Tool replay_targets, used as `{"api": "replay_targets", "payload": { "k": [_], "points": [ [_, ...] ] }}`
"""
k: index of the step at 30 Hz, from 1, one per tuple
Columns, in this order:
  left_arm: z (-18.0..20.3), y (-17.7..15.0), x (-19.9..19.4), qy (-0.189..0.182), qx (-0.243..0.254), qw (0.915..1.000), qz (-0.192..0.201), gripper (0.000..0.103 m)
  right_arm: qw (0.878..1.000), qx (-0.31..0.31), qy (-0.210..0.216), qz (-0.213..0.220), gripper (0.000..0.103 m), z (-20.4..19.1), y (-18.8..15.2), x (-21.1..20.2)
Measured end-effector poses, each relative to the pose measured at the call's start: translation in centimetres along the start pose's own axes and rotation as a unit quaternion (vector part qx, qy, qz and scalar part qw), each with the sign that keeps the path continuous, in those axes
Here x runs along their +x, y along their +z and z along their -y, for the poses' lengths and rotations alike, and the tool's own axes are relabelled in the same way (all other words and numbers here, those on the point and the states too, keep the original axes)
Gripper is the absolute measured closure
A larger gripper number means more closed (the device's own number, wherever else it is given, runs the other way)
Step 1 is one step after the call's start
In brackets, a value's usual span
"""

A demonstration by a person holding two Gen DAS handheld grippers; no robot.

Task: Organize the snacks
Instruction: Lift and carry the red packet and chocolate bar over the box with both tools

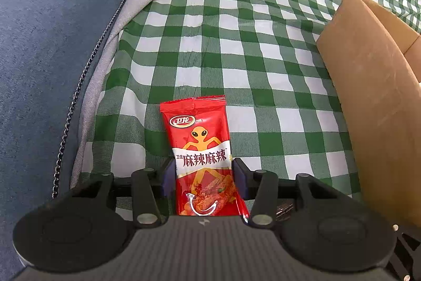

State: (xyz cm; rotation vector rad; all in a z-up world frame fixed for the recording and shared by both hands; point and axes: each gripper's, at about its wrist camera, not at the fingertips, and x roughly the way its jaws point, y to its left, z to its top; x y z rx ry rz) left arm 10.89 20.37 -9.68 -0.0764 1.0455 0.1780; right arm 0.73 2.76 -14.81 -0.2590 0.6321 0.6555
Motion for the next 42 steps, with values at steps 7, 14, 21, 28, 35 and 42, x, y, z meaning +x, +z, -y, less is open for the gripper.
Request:
{"api": "replay_targets", "payload": {
  "k": [7, 14, 21, 28, 35, 42],
  "points": [
    [-0.3, 0.2, -0.8, 0.001, -0.011, 0.9998, 0.014, 0.052, 1.000, 0.002, -0.004, 0.004, 0.062, 0.1, -0.1, -0.3],
    [-0.7, 0.7, -2.9, 0.002, -0.027, 0.9986, 0.045, 0.052, 1.000, 0.002, -0.009, 0.026, 0.062, -0.3, 0.4, -1.1],
    [-0.8, 1.3, -5.6, 0.001, -0.041, 0.9950, 0.091, 0.052, 0.998, -0.015, -0.015, 0.053, 0.062, -1.1, 1.6, -2.8],
    [-1.4, 2.0, -8.0, 0.013, -0.082, 0.9863, 0.143, 0.052, 0.996, -0.014, -0.025, 0.080, 0.062, -0.4, 2.6, -4.8],
    [-1.3, 2.8, -9.7, 0.004, -0.119, 0.9755, 0.185, 0.052, 0.992, 0.024, -0.032, 0.123, 0.062, 2.1, 4.2, -8.2],
    [1.9, 3.1, -11.0, -0.037, -0.094, 0.9663, 0.237, 0.052, 0.977, 0.060, -0.048, 0.199, 0.062, 8.0, 7.4, -14.1]
  ]
}}
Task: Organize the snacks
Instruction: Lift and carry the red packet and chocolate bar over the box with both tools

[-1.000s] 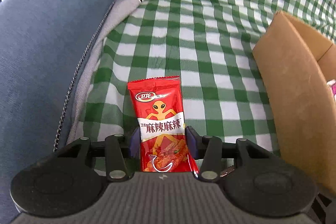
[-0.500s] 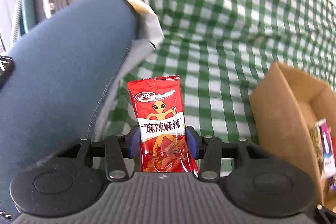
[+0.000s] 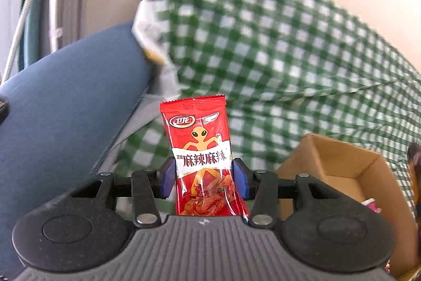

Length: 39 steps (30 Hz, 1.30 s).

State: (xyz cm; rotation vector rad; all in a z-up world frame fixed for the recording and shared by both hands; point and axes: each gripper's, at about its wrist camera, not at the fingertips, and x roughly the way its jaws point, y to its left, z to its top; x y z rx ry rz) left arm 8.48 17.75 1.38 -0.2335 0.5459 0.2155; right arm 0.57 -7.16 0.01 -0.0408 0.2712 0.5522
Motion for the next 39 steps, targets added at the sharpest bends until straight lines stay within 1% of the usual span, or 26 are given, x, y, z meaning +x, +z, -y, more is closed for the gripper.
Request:
{"api": "replay_targets", "payload": {
  "k": [2, 5, 8, 11, 14, 20, 23, 27, 31, 33, 39],
  "points": [
    [1.3, -0.1, -0.1, -0.011, 0.015, 0.9998, 0.011, 0.052, 1.000, -0.001, -0.020, 0.021, 0.062, 2.8, 1.2, -0.7],
    [3.4, -0.4, -0.2, -0.030, 0.033, 0.9987, 0.025, 0.052, 0.998, 0.017, -0.053, 0.031, 0.062, 7.1, 1.7, -0.8],
    [5.2, -0.8, -0.2, -0.049, 0.046, 0.9972, 0.033, 0.052, 0.994, 0.061, -0.081, 0.030, 0.062, 11.4, 0.2, -0.6],
    [7.2, -1.3, -0.2, -0.070, 0.062, 0.9950, 0.036, 0.052, 0.989, 0.100, -0.110, 0.018, 0.062, 14.0, -1.3, -0.6],
    [9.0, -1.8, -0.5, -0.090, 0.077, 0.9918, 0.046, 0.052, 0.987, 0.097, -0.121, 0.028, 0.062, 14.6, -1.7, -1.2],
    [12.8, -3.5, -1.9, -0.128, 0.124, 0.9808, 0.079, 0.052, 0.987, 0.078, -0.138, 0.032, 0.062, 15.6, -2.6, -2.3],
    [14.2, -4.5, -2.3, -0.147, 0.140, 0.9755, 0.085, 0.052, 0.986, 0.077, -0.149, 0.026, 0.062, 16.4, -3.0, -2.7],
    [15.9, -5.6, -2.4, -0.162, 0.161, 0.9698, 0.084, 0.052, 0.983, 0.088, -0.162, 0.025, 0.062, 17.6, -3.5, -3.5],
    [17.0, -6.4, -2.5, -0.174, 0.178, 0.9649, 0.083, 0.052, 0.980, 0.093, -0.173, 0.027, 0.062, 18.3, -3.8, -4.1],
    [16.8, -6.7, -2.8, -0.179, 0.183, 0.9632, 0.083, 0.052, 0.979, 0.096, -0.176, 0.027, 0.062, 18.5, -3.9, -4.2],
    [17.0, -7.1, -3.0, -0.184, 0.190, 0.9607, 0.083, 0.052, 0.978, 0.102, -0.178, 0.024, 0.062, 18.2, -3.6, -3.5]
  ]
}}
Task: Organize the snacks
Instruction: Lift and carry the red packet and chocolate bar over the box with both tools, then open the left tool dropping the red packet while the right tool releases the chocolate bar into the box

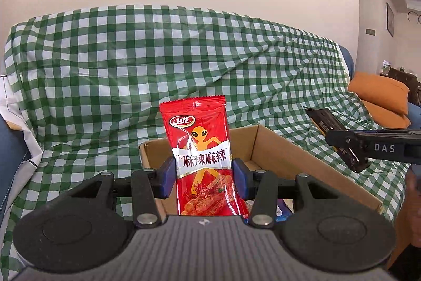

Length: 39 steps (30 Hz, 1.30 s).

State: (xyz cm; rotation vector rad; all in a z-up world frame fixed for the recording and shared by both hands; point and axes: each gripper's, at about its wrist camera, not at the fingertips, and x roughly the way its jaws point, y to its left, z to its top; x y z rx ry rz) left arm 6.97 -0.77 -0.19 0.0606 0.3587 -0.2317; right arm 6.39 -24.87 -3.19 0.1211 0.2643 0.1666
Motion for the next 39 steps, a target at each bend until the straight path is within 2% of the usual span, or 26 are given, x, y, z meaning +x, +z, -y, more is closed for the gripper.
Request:
{"api": "replay_targets", "payload": {
  "k": [16, 22, 39],
  "points": [
    [0.2, 0.1, -0.2, -0.015, -0.010, 0.9998, 0.004, 0.052, 1.000, -0.002, -0.002, 0.001, 0.062, -0.2, 0.0, 0.1],
    [0.9, 0.1, -0.2, -0.026, -0.004, 0.9996, 0.005, 0.052, 1.000, 0.000, -0.015, 0.003, 0.062, -0.3, -0.1, 0.3],
    [1.9, 0.0, 0.0, -0.048, -0.001, 0.9988, 0.005, 0.052, 1.000, -0.012, -0.013, -0.001, 0.062, -0.5, -0.3, 0.5]
  ]
}}
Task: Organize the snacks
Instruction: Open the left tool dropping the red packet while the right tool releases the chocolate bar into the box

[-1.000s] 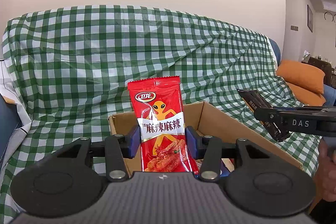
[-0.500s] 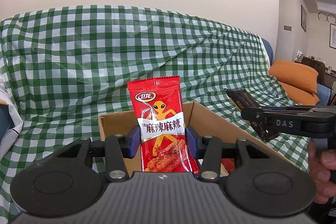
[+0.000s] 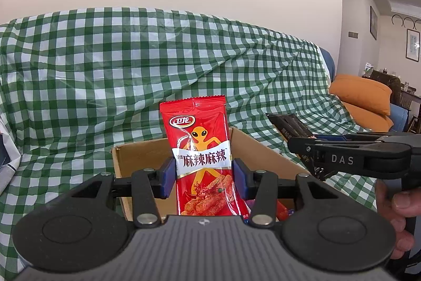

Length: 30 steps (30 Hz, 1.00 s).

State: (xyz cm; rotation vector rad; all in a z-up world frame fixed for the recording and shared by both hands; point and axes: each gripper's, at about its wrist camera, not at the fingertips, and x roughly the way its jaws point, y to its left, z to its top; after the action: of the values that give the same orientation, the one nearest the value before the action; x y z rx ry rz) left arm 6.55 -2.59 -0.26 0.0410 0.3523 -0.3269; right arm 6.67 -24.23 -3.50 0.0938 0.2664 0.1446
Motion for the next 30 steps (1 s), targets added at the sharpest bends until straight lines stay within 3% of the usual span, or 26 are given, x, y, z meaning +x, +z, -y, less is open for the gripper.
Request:
{"api": "replay_targets", "payload": {
  "k": [2, 5, 6, 8, 13, 17, 19, 21, 26, 30],
  "points": [
    [0.1, -0.1, 0.2, -0.011, 0.000, 0.9999, -0.009, 0.051, 1.000, -0.002, 0.003, -0.002, 0.062, -0.1, 0.0, 0.1],
    [0.2, -0.3, 0.7, -0.027, -0.001, 0.9992, -0.029, 0.037, 1.000, -0.003, 0.009, -0.008, 0.059, -0.2, 0.0, 0.3],
    [0.3, -0.4, 0.7, -0.024, 0.005, 0.9993, -0.027, 0.035, 1.000, -0.005, 0.008, -0.012, 0.049, -0.3, -0.1, 0.4],
    [0.5, -0.5, 0.6, -0.024, 0.014, 0.9993, -0.025, 0.035, 1.000, -0.009, 0.001, -0.013, 0.040, -0.4, -0.1, 0.4],
    [0.2, -0.9, -0.1, -0.007, 0.029, 0.9993, -0.022, 0.034, 1.000, 0.003, -0.006, -0.011, 0.033, -0.3, 0.0, 0.5],
    [0.0, -1.0, -2.3, -0.001, 0.043, 0.9990, -0.012, 0.023, 1.000, 0.005, -0.011, -0.005, 0.017, -0.4, 0.1, -0.1],
    [0.0, -0.8, -3.1, 0.006, 0.036, 0.9989, -0.029, 0.021, 1.000, 0.002, -0.014, 0.015, 0.012, -0.3, 0.2, -1.1],
    [0.0, -0.6, -3.9, 0.020, 0.013, 0.9982, -0.056, 0.019, 0.999, 0.007, -0.012, 0.031, 0.000, 0.0, 0.2, -2.6],
    [0.7, -0.9, -5.7, 0.045, -0.024, 0.9944, -0.092, 0.001, 0.998, 0.057, -0.030, -0.004, 0.001, 1.4, -0.6, -5.0],
    [1.0, -2.2, -6.4, 0.080, -0.067, 0.9878, -0.116, 0.000, 0.996, 0.071, -0.048, -0.037, 0.000, 1.5, -1.7, -6.7]
  ]
}}
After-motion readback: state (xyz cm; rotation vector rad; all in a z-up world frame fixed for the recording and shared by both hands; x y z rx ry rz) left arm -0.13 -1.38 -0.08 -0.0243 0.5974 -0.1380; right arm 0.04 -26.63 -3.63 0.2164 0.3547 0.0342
